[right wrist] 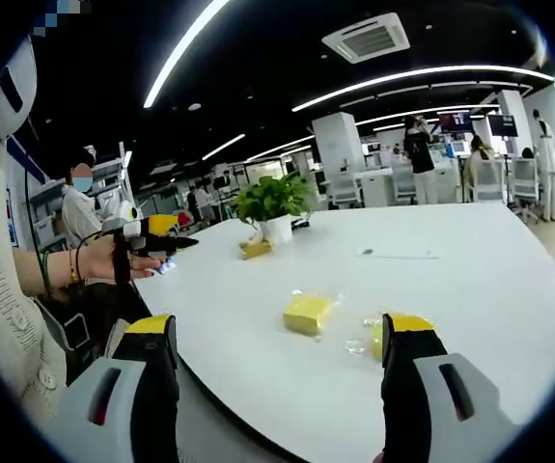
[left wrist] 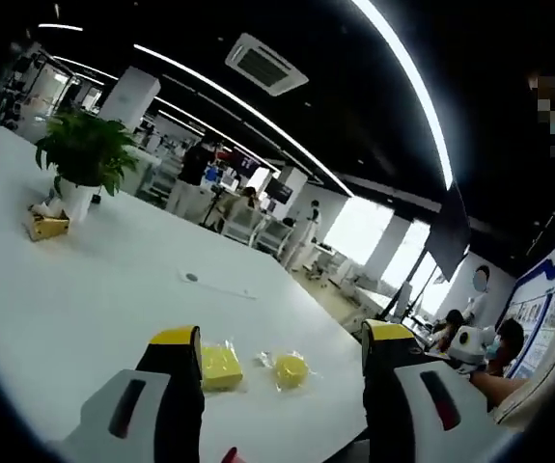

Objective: Compare the silicone blocks by pressing each to a similar depth, holding the contact briefly, and releasing to observe deformation and rebound differences across the visible hardness samples.

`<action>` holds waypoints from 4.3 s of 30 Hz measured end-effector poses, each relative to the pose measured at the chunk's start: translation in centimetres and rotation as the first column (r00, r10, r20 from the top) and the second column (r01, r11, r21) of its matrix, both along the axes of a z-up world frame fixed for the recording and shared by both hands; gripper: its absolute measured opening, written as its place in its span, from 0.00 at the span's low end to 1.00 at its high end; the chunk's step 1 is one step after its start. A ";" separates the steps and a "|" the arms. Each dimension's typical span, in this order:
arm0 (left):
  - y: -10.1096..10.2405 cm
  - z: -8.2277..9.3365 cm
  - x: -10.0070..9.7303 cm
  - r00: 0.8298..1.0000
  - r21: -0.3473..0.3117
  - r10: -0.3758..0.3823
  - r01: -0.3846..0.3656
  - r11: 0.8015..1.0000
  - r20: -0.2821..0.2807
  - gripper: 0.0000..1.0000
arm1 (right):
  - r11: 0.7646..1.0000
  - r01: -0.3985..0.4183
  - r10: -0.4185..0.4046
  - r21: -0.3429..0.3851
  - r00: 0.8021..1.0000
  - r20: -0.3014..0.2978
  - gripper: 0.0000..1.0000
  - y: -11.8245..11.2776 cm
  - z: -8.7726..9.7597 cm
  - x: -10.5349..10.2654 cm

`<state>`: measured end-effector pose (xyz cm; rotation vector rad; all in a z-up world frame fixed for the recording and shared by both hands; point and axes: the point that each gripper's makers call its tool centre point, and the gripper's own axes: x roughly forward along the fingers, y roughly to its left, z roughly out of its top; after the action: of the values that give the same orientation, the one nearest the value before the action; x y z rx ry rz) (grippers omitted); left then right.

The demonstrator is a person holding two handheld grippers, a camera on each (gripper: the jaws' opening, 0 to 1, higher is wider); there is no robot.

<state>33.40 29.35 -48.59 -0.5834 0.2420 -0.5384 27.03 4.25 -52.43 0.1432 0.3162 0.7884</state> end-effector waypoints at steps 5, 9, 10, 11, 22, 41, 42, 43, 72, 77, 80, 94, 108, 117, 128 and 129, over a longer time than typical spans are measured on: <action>-0.4 -1.7 2.7 0.998 -0.044 -0.015 0.012 0.999 -0.055 0.67 | 1.000 0.019 -0.019 -0.015 1.000 -0.021 0.81 -0.1 -0.5 0.7; -0.8 -3.3 4.8 0.996 -0.077 -0.017 0.010 0.997 -0.092 0.64 | 0.999 0.037 -0.038 -0.024 0.998 -0.041 0.81 -0.3 -0.9 1.2; -1.0 -4.0 5.5 0.995 -0.077 -0.018 0.010 0.997 -0.101 0.65 | 0.999 0.042 -0.043 -0.027 0.998 -0.047 0.81 -0.4 -1.0 1.3; -1.0 -5.0 6.3 0.993 -0.069 -0.021 0.013 0.998 -0.117 0.66 | 0.998 0.046 -0.047 -0.031 0.998 -0.052 0.81 -0.4 -1.1 1.4; -1.2 -12.2 12.8 0.978 -0.090 -0.048 0.029 0.995 -0.205 0.61 | 0.994 0.080 -0.087 -0.074 0.991 -0.103 0.81 -0.7 -2.2 2.1; -3.9 -23.4 17.8 0.913 -0.091 -0.126 0.098 0.991 -0.389 0.49 | 0.973 0.166 -0.191 -0.157 0.968 -0.160 0.81 -2.0 -3.6 1.7; -4.0 -23.7 17.7 0.909 -0.102 -0.133 0.101 0.990 -0.395 0.48 | 0.972 0.171 -0.196 -0.158 0.968 -0.159 0.81 -2.0 -3.6 1.8; -4.1 -23.9 17.7 0.906 -0.107 -0.137 0.102 0.989 -0.400 0.46 | 0.972 0.173 -0.199 -0.161 0.967 -0.162 0.81 -2.1 -3.6 1.8; -3.6 -22.9 18.4 0.918 -0.117 -0.167 0.134 0.984 -0.359 0.00 | 0.971 0.153 -0.184 -0.183 0.968 -0.172 0.79 -1.2 -3.6 1.6; -4.2 -21.3 18.0 0.924 -0.103 -0.176 0.149 0.983 -0.339 0.00 | 0.974 0.147 -0.176 -0.172 0.971 -0.164 0.79 -1.1 -3.4 1.5; -4.5 -20.0 17.8 0.936 -0.066 -0.164 0.151 0.986 -0.312 0.00 | 0.976 0.145 -0.171 -0.165 0.973 -0.156 0.79 -1.1 -3.3 1.4; -8.3 -14.0 14.2 0.946 0.081 -0.263 0.283 0.956 -0.191 0.00 | 0.985 0.121 -0.135 -0.121 0.984 -0.115 0.78 -1.0 -2.0 0.4; -11.7 -10.3 8.5 0.930 0.148 -0.323 0.349 0.925 -0.174 0.00 | 0.992 0.090 -0.094 -0.084 0.994 -0.048 0.78 -1.6 -0.2 -1.2; -11.0 -6.2 6.1 0.944 0.184 -0.308 0.326 0.927 -0.117 0.00 | 0.999 0.030 -0.031 -0.035 0.998 -0.046 0.74 -1.7 0.9 -2.1; -10.6 -0.5 3.6 0.943 0.257 -0.333 0.328 0.909 -0.024 0.00 | 0.991 -0.120 0.122 -0.059 0.992 0.032 0.81 -0.9 3.2 -1.3; -10.6 0.1 3.3 0.940 0.265 -0.341 0.333 0.905 -0.018 0.00 | 0.986 -0.153 0.156 -0.072 0.987 0.038 0.82 -0.6 3.6 -1.0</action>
<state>36.68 18.74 -48.52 -0.2713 0.3853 -0.8346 26.00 3.61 -48.81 0.0370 0.3159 0.9319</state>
